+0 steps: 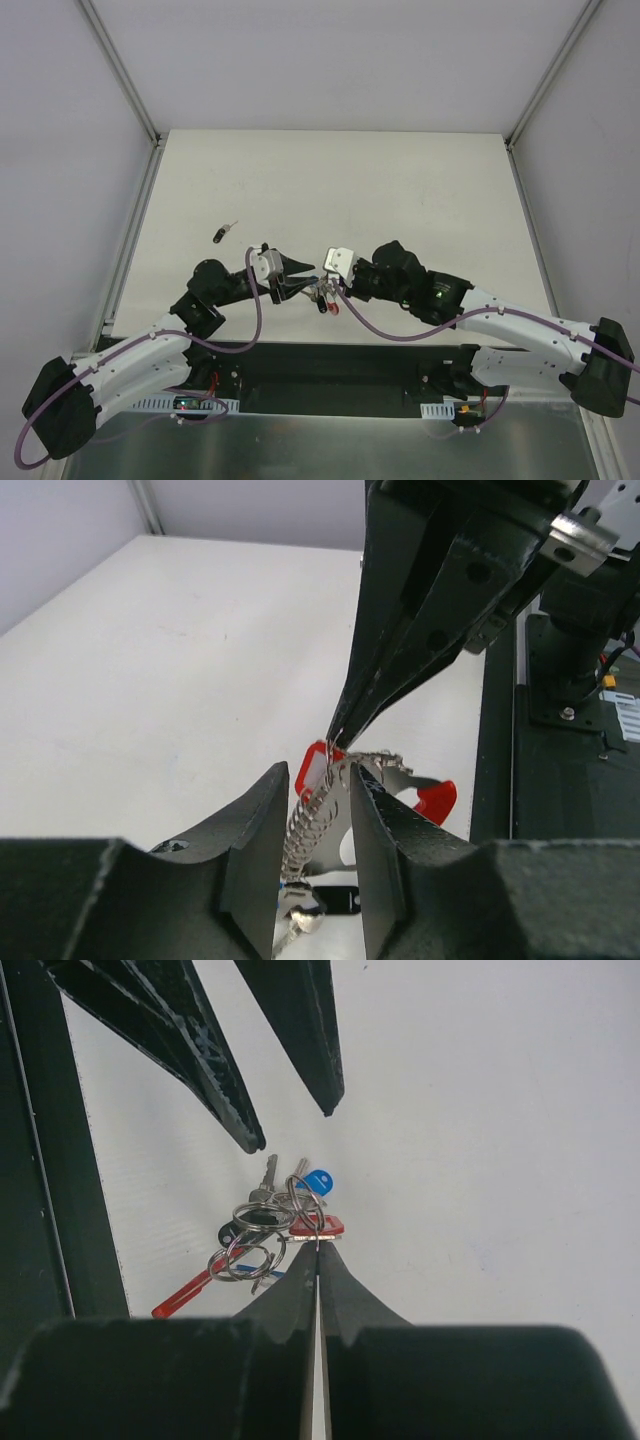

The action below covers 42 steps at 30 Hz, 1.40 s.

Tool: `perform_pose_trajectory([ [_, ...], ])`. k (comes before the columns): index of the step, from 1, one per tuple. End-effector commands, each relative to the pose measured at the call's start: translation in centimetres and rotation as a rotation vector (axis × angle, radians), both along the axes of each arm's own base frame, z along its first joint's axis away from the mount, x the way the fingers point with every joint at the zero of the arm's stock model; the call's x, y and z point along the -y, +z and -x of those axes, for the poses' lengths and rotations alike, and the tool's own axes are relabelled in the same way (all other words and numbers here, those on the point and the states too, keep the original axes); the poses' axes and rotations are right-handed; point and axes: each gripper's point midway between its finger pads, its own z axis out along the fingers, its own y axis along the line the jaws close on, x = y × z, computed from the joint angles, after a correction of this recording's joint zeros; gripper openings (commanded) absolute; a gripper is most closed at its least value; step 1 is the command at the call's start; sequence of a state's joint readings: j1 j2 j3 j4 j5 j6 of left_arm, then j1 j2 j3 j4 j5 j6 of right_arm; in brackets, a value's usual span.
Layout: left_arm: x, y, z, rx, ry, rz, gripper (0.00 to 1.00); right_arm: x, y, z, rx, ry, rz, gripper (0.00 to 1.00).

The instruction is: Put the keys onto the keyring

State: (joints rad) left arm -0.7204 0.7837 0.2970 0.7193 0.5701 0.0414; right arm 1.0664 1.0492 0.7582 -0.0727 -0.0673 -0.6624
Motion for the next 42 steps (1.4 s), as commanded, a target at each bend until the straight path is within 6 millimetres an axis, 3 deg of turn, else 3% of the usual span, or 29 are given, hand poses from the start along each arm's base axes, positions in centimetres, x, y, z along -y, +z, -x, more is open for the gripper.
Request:
perform_pose_trajectory([
  [1,-0.6,-0.3,-0.5,-0.048,0.047,-0.070,0.31,-0.7,3.4,-0.1,0.075,0.039,-0.030,0.01],
  [5,-0.2,-0.4,-0.8,-0.106,0.047,-0.098,0.36,-0.8,3.3,0.2,0.083,0.064,0.005,0.01],
  [12,0.8,1.6,-1.3,-0.129,0.028,-0.088,0.49,-1.0,2.9,0.1,0.100,0.067,0.044,0.01],
  [23,2.2,-0.1,-0.7,-0.271,-0.058,-0.143,0.42,-1.0,2.7,-0.1,0.105,0.060,0.044,0.01],
  [42,3.7,-0.9,0.0,-0.339,-0.136,-0.199,0.28,-1.2,2.6,0.1,0.099,0.066,0.032,0.01],
])
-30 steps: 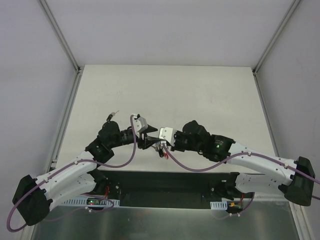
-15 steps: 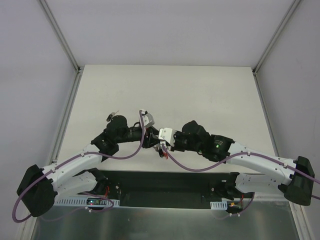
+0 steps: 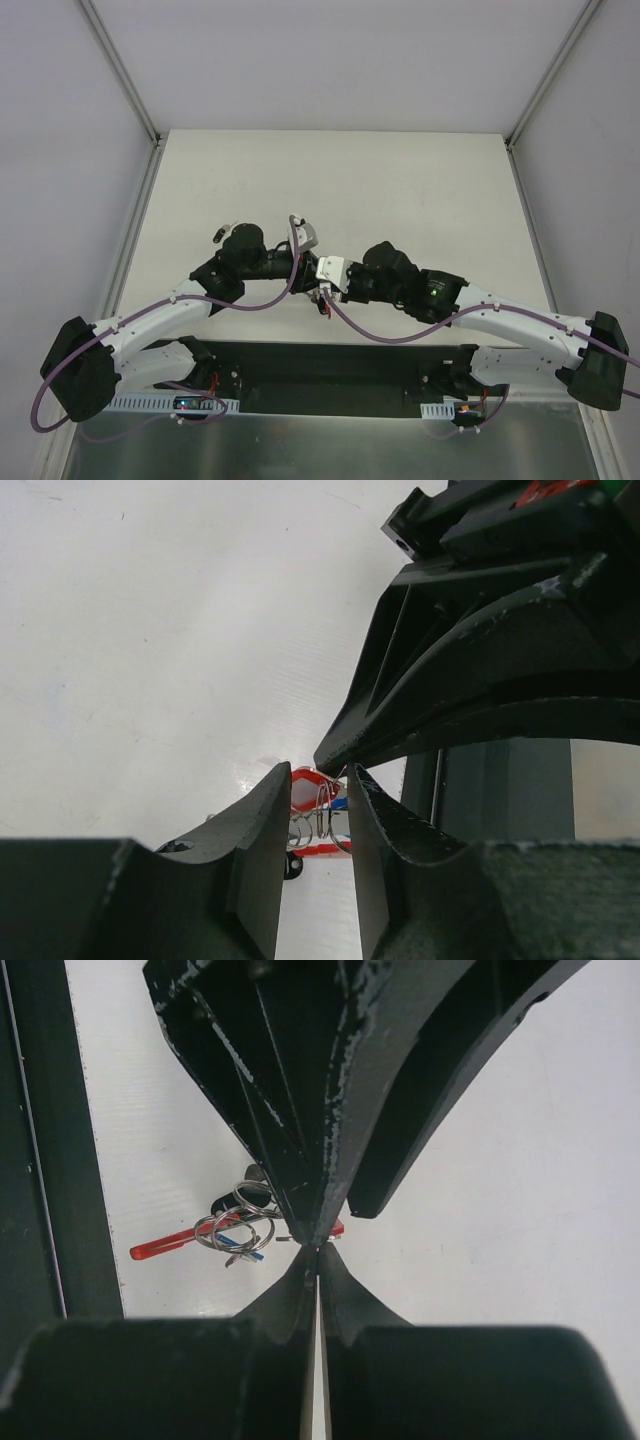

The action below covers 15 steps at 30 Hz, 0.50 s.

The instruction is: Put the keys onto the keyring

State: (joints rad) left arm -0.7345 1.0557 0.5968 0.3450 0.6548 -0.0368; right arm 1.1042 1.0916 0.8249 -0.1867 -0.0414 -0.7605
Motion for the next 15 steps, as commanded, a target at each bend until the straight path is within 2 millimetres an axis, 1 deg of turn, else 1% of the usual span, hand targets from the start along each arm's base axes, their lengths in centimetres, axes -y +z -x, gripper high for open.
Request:
perform_pose_trajectory([
  [1,0.44,1.25,0.68,-0.002,-0.041,0.009,0.28,-1.19,3.00,-0.47,0.048,0.003,-0.089,0.01],
  [5,0.11,0.94,0.89,-0.003,-0.041,-0.010,0.28,-1.26,2.92,-0.45,0.047,0.005,-0.087,0.01],
  [7,-0.07,0.80,0.96,-0.001,-0.042,-0.019,0.26,-1.26,2.93,-0.45,0.047,0.005,-0.087,0.01],
  [10,0.00,0.61,0.92,-0.011,-0.044,-0.027,0.20,-1.27,2.92,-0.42,0.045,0.005,-0.088,0.01],
  [14,0.26,0.56,0.94,-0.021,-0.058,-0.030,0.02,-1.25,2.75,-0.47,0.043,0.004,-0.084,0.01],
  [15,0.28,0.57,0.86,-0.021,-0.055,-0.031,0.00,-1.26,2.63,-0.43,0.041,0.003,-0.081,0.01],
])
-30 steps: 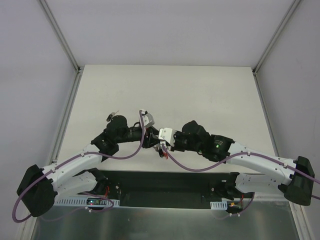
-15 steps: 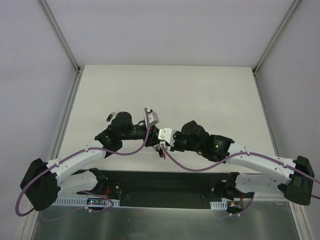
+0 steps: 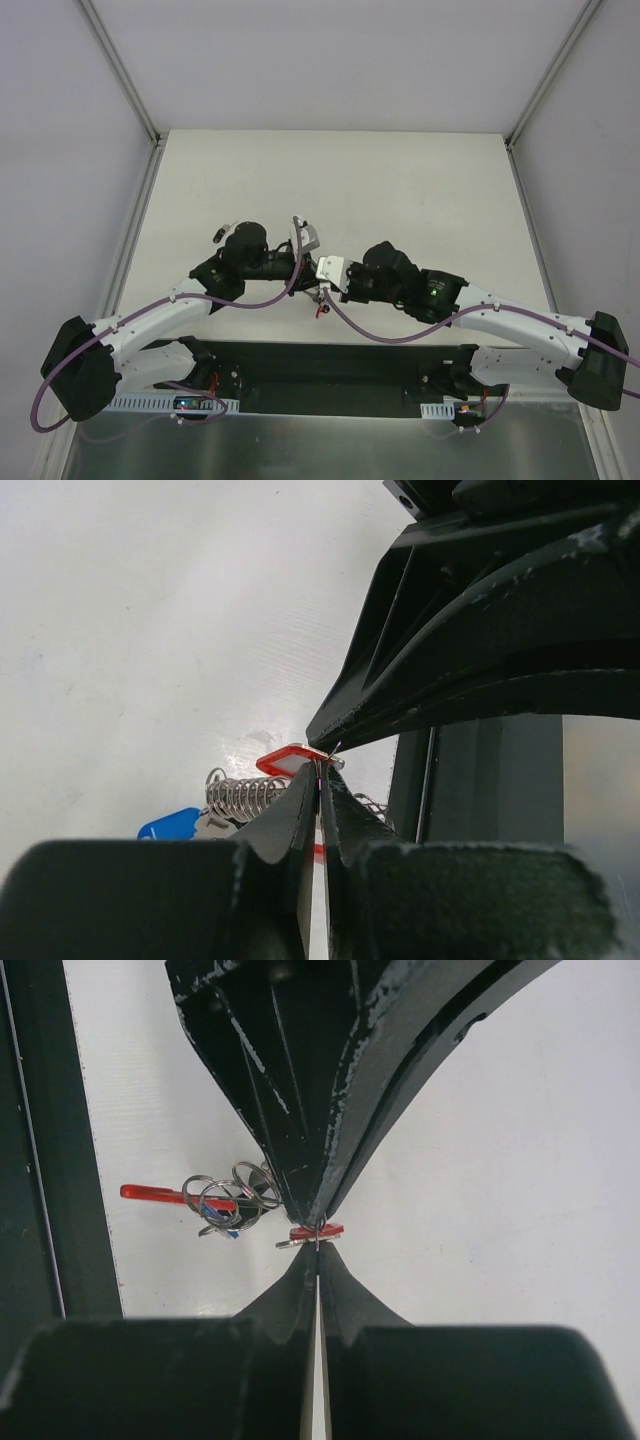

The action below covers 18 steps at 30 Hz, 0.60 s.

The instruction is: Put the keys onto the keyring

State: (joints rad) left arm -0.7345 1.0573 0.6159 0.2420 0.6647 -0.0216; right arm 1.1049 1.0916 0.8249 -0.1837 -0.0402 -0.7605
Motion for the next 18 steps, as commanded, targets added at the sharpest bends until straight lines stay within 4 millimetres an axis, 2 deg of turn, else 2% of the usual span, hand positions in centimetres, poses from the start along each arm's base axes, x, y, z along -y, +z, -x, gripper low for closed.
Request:
perform_pose_trajectory([
  [1,0.7,1.7,0.1,0.051,-0.047,0.023,0.00,-1.3,2.4,-0.5,0.039,0.002,-0.076,0.01],
  [7,-0.2,2.8,-0.7,0.120,0.033,0.039,0.00,-0.8,1.8,-0.8,0.042,-0.031,-0.072,0.01],
  [9,-0.6,4.0,-1.1,0.162,0.075,0.075,0.00,-0.8,1.7,-0.9,0.045,-0.032,-0.079,0.01],
  [11,-0.9,4.1,-1.1,0.180,0.098,0.100,0.00,-0.9,1.2,-1.0,0.041,-0.036,-0.078,0.01],
  [12,-1.1,5.4,-1.4,0.228,0.120,0.143,0.00,-1.0,1.2,-0.9,0.041,-0.034,-0.079,0.01],
  [13,-1.3,4.9,-1.2,0.207,0.135,0.156,0.00,-1.1,0.9,-0.9,0.035,-0.033,-0.076,0.01],
  [14,-1.4,5.1,-1.3,0.214,0.147,0.175,0.00,-1.3,0.7,-0.7,0.026,-0.023,-0.078,0.01],
  [15,-1.4,6.3,-1.3,0.239,0.156,0.225,0.00,-1.4,0.7,-0.7,0.022,-0.022,-0.080,0.01],
  [16,-1.6,5.8,-1.5,0.234,0.179,0.229,0.00,-1.5,0.4,-0.6,0.016,-0.018,-0.079,0.01],
  [18,-1.8,6.4,-1.7,0.245,0.204,0.267,0.00,-1.6,0.3,-0.6,0.012,-0.015,-0.089,0.01],
])
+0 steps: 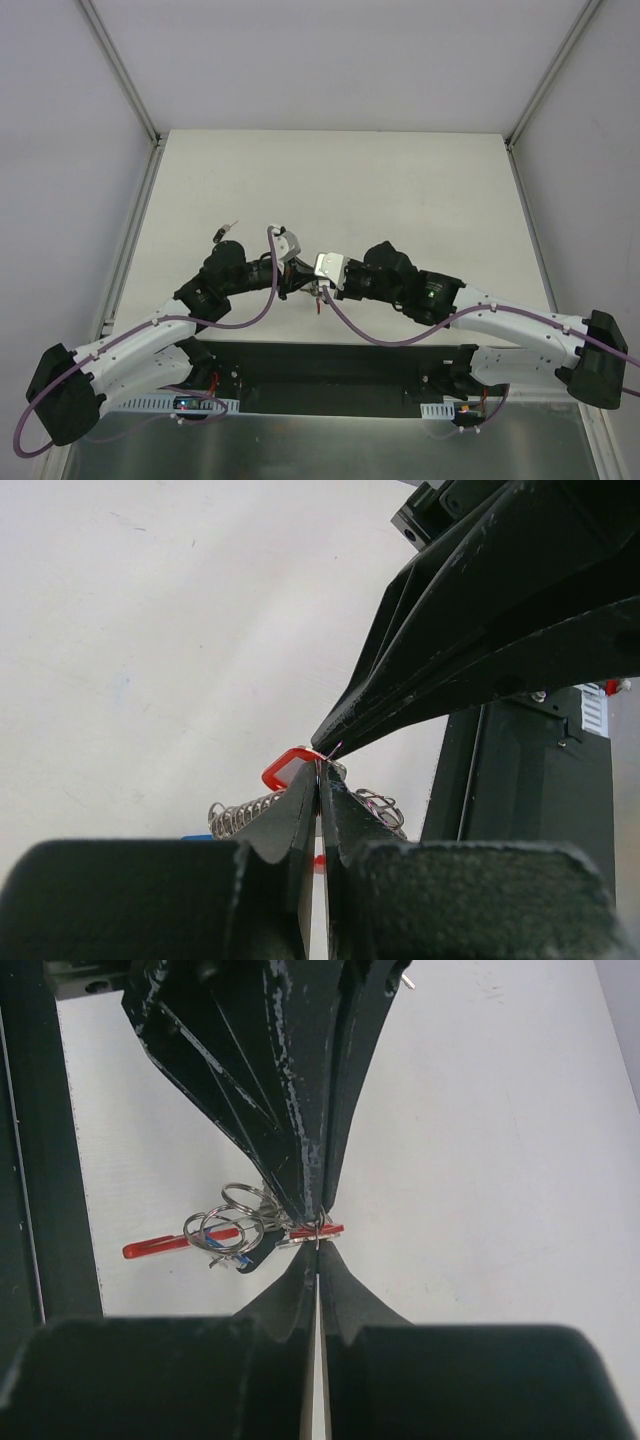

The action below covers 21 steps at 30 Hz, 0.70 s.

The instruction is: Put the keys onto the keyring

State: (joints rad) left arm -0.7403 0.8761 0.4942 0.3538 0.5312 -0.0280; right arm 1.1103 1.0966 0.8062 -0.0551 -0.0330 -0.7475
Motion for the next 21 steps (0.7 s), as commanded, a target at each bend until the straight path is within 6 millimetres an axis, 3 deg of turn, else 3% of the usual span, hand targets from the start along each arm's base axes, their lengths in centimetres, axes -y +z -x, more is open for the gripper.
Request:
perform_pose_trajectory([
  [1,-0.2,4.8,-1.3,0.126,0.091,0.196,0.00,-0.1,-1.3,0.1,-0.030,-0.007,0.006,0.01],
  [7,-0.8,6.4,-1.4,0.168,0.121,0.234,0.00,-0.4,-2.3,0.1,-0.047,-0.004,0.019,0.01],
  [16,-2.7,6.7,-2.0,0.191,0.196,0.167,0.00,0.5,-3.0,-1.2,-0.015,-0.071,0.056,0.01],
  [21,-2.4,7.0,-2.2,0.192,0.193,0.205,0.00,-0.9,-3.4,0.1,-0.066,0.013,0.055,0.01],
])
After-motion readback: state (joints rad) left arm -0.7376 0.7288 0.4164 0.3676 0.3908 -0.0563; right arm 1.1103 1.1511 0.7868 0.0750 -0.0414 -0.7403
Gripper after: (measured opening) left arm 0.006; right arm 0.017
